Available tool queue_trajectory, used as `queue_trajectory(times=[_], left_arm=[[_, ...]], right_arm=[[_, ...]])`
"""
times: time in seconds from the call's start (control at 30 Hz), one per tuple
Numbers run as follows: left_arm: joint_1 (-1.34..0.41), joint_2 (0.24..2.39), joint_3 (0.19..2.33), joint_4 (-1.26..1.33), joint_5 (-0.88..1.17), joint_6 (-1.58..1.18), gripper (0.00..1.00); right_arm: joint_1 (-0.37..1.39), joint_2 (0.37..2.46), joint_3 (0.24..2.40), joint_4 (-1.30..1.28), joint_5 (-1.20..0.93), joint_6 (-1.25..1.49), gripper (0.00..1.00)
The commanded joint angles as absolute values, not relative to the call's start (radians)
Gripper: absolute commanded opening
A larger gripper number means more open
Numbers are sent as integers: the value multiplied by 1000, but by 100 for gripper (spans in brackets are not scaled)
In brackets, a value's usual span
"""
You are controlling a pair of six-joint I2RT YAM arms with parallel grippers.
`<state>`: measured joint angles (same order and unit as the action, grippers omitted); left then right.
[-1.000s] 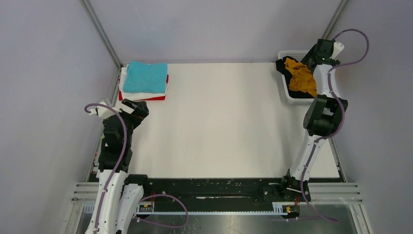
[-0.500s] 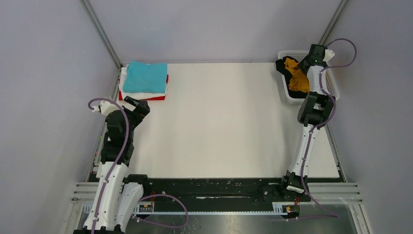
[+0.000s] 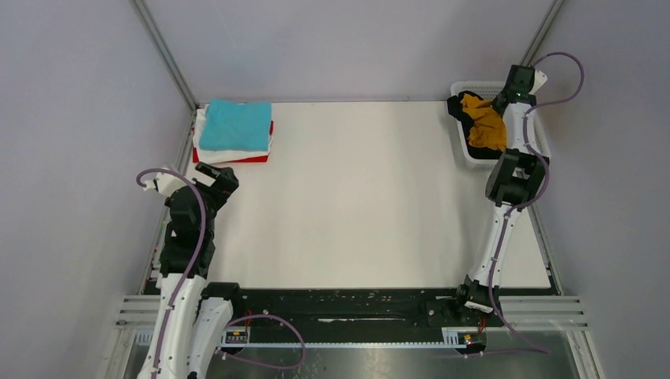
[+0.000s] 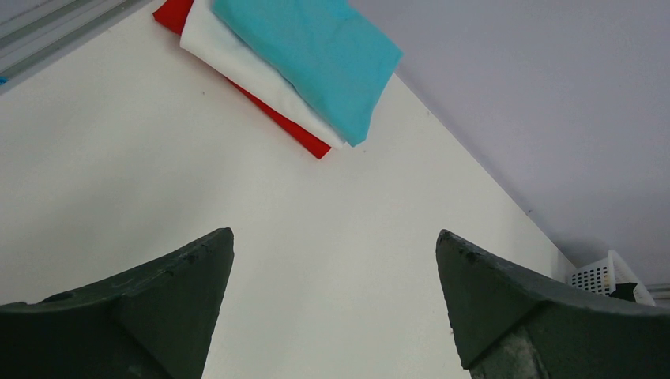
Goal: Fold and stack the t-shirts
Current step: Grab crumpled tshirt from bin with the right arm, then move the tshirt to the center of the board
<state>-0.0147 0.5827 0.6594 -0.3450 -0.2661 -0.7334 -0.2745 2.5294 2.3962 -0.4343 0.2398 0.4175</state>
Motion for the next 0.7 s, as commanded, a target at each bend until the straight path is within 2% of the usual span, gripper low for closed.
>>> queue_trajectory(times=[0.0,0.4,0.67], left_arm=[[-11,550,675,-357,-295,-722,99],[-11,503,701,-445,-261,-717,99],[-11,487,700,-442,-201,-727,99]], right_arm=[[-276,2241,2383,-366,125,360,0],[-263,1856,2355,-380,-249,488,0],[-61,1664,2390,-448,-343,457,0]])
